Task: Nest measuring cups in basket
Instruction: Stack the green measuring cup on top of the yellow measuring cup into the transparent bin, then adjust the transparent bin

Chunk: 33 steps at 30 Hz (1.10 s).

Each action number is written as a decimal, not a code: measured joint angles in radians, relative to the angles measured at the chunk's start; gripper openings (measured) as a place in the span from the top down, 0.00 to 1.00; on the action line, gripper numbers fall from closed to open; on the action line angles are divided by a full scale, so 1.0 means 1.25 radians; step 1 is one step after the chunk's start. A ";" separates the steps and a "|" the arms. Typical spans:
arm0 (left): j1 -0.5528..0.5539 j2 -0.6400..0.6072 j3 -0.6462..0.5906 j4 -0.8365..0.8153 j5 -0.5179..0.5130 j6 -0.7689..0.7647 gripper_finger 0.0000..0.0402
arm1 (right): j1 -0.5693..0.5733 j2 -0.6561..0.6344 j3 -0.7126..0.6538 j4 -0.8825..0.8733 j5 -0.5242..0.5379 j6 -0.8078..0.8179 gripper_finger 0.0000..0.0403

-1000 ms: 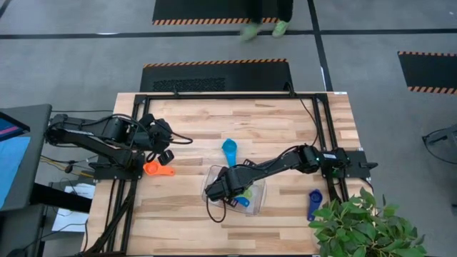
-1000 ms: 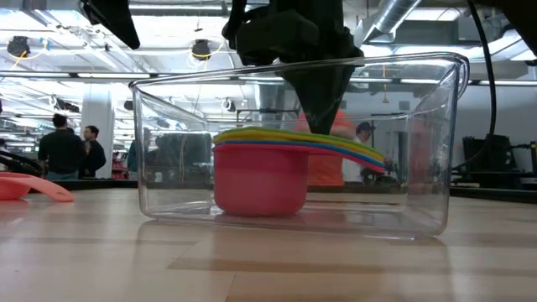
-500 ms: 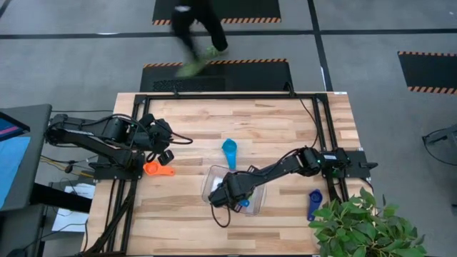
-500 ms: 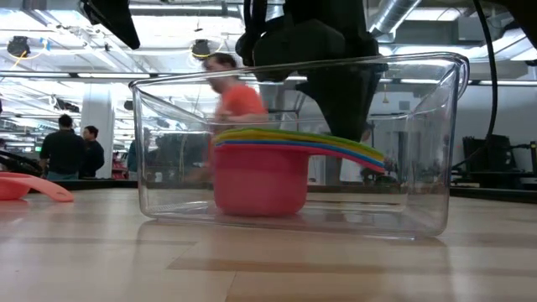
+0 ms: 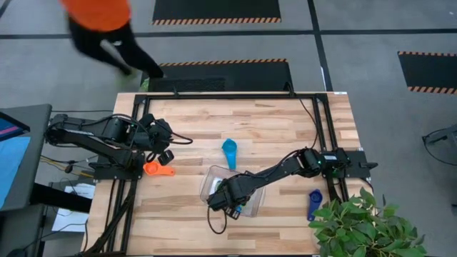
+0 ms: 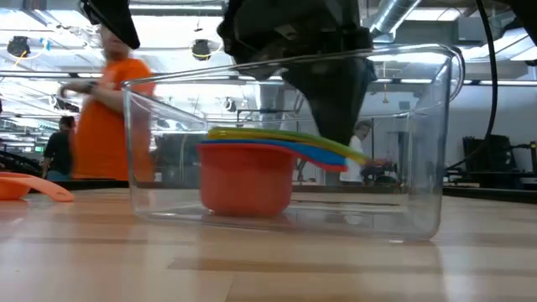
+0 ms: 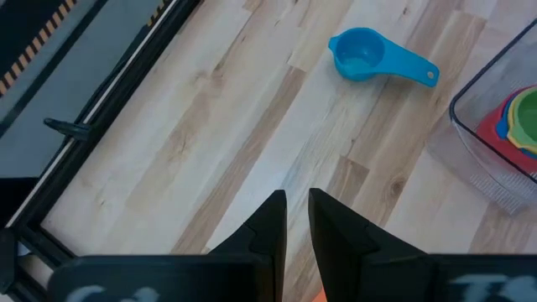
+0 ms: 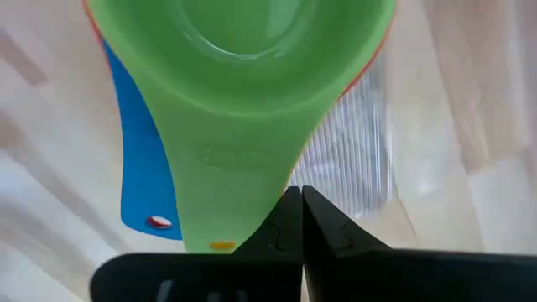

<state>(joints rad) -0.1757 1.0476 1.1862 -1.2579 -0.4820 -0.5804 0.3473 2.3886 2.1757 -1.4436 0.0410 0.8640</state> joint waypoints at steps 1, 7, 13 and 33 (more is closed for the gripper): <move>0.000 0.000 0.000 0.000 0.000 0.000 0.89 | 0.000 0.000 0.000 0.011 0.000 -0.008 0.97; 0.000 0.000 0.000 0.000 0.005 -0.003 0.89 | 0.007 0.000 0.001 0.074 0.000 -0.021 0.95; 0.000 0.000 0.000 0.000 0.004 -0.003 0.89 | 0.018 0.000 0.001 0.074 0.005 0.034 0.96; -0.003 0.000 0.000 0.001 0.062 -0.015 0.89 | 0.084 -0.042 0.044 -0.081 0.049 0.187 0.97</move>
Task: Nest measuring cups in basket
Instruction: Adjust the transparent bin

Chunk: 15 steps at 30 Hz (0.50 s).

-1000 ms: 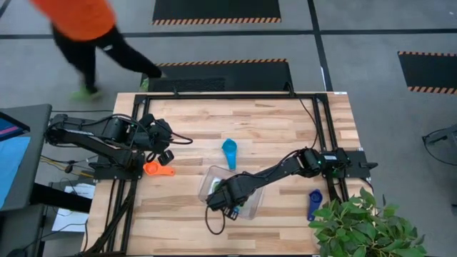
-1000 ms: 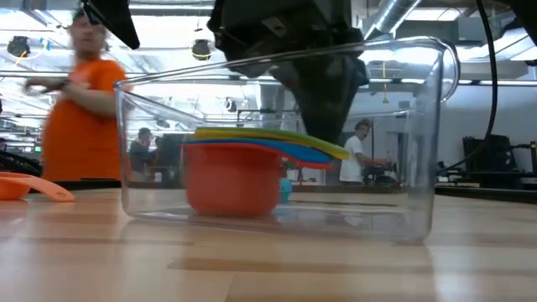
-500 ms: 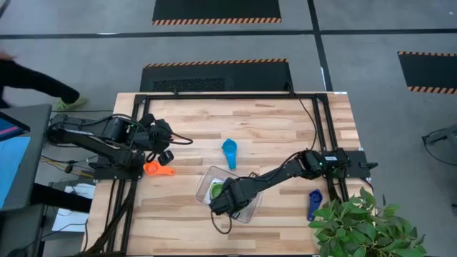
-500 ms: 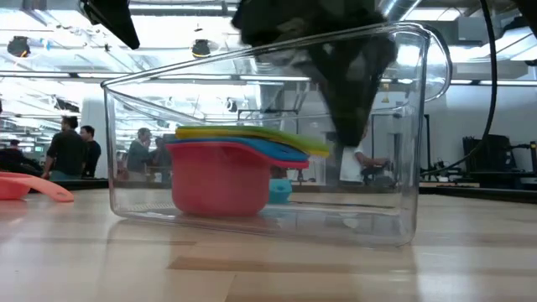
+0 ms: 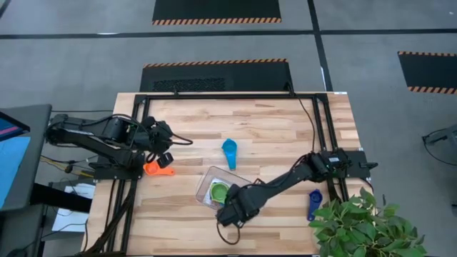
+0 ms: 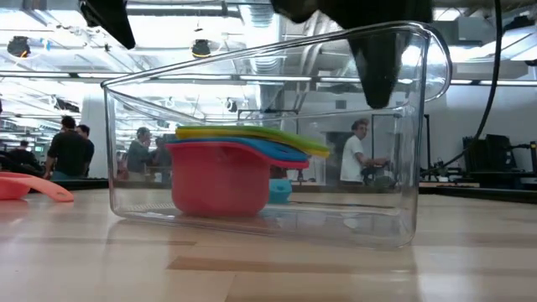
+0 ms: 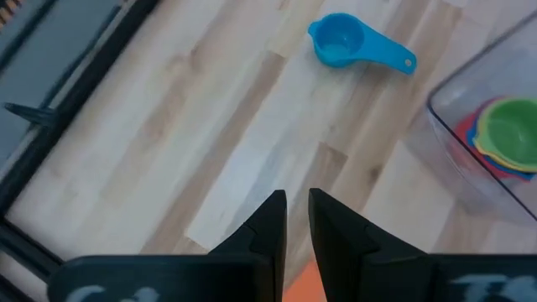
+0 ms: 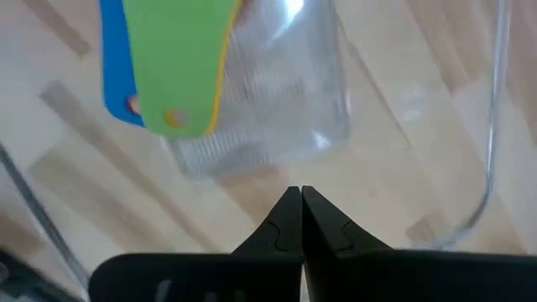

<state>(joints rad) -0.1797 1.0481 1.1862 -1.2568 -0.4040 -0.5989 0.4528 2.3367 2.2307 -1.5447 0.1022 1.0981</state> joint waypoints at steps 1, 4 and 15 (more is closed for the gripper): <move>-0.005 0.004 0.000 0.000 0.007 0.001 0.89 | 0.005 0.000 0.000 -0.007 0.017 0.015 0.97; -0.020 0.016 0.000 -0.003 0.003 0.012 0.89 | 0.011 -0.004 -0.001 -0.021 0.115 0.059 0.96; -0.025 0.161 0.000 0.182 -0.010 0.139 0.89 | -0.049 -0.132 0.001 -0.021 0.279 0.112 0.96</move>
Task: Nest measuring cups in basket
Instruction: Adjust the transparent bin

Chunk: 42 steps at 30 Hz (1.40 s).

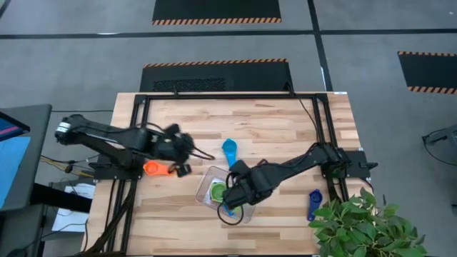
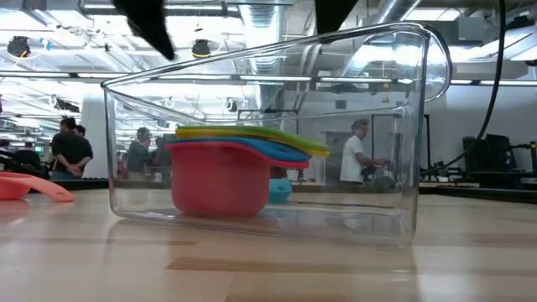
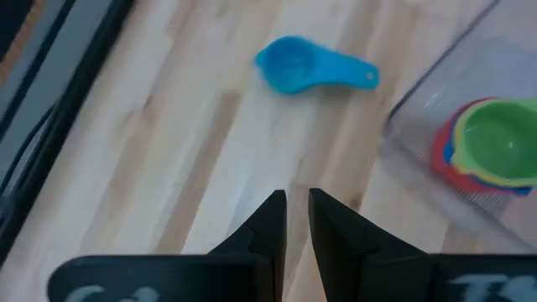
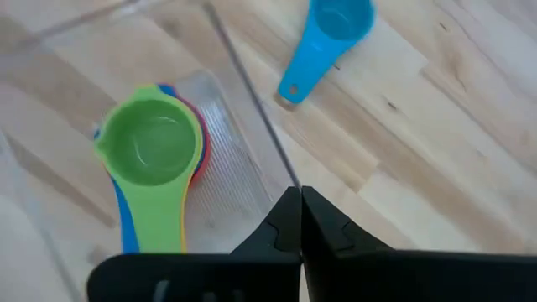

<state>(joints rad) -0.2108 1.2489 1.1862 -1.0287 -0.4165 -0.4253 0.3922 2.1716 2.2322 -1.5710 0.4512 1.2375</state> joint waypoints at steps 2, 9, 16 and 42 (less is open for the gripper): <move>-0.003 0.049 0.000 0.078 0.033 0.051 0.89 | 0.004 -0.024 0.000 -0.001 0.014 0.019 0.96; -0.116 0.181 0.000 0.174 0.178 0.087 0.89 | 0.072 -0.105 0.001 0.002 0.122 0.035 0.97; -0.258 0.321 0.011 0.282 0.134 0.008 0.89 | 0.083 -0.202 0.001 0.000 0.230 -0.004 0.96; -0.518 0.364 0.082 0.095 0.163 -0.540 0.89 | 0.215 -0.244 0.001 0.003 0.225 0.074 0.94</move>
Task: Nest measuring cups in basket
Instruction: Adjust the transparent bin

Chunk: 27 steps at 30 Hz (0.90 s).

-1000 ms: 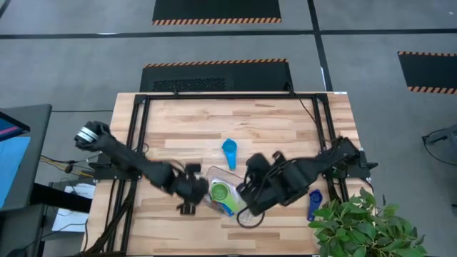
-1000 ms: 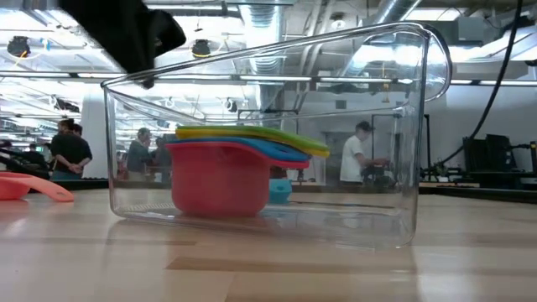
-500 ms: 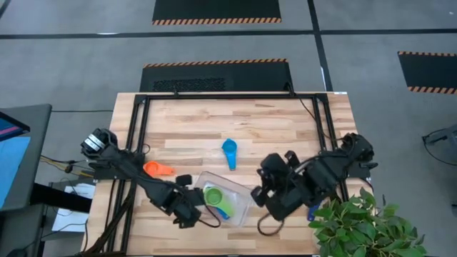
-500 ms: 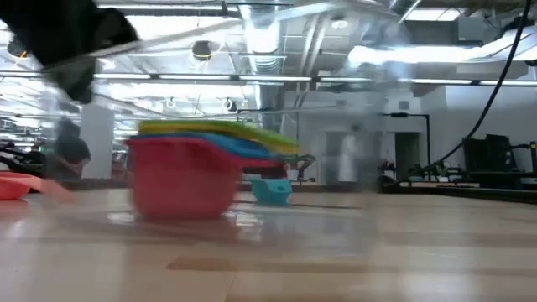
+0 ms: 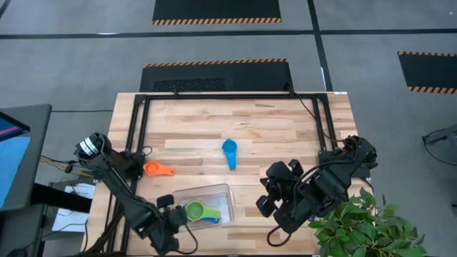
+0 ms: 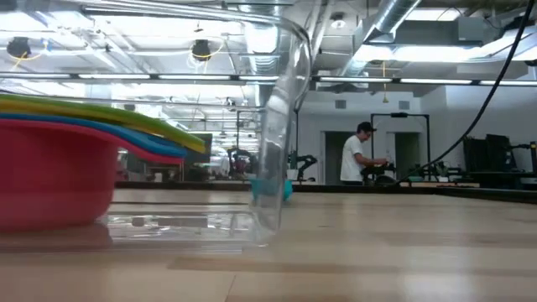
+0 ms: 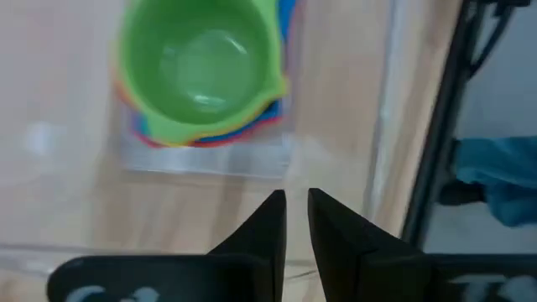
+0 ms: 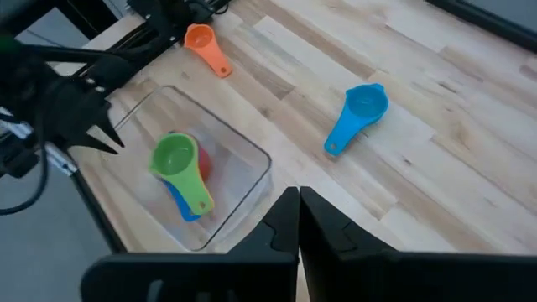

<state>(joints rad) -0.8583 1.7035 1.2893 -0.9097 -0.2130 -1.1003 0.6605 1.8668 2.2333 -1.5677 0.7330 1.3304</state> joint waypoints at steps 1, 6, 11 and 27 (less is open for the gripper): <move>-0.006 0.000 0.010 -0.026 -0.011 -0.007 0.89 | -0.005 0.000 0.000 0.000 0.000 0.000 0.94; -0.016 0.000 0.085 -0.227 -0.072 -0.020 0.89 | -0.030 0.000 0.000 0.006 0.002 -0.035 0.91; -0.016 -0.001 0.140 -0.352 -0.128 -0.039 0.89 | -0.088 0.002 0.000 0.023 0.005 -0.207 0.92; 0.235 -0.001 0.039 -0.364 -0.207 0.064 0.99 | -0.253 0.004 0.000 0.014 -0.110 -0.485 0.94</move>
<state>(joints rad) -0.5646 1.7020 1.3377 -1.3650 -0.4718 -1.0205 0.3439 1.8712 2.2330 -1.5499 0.5954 0.7244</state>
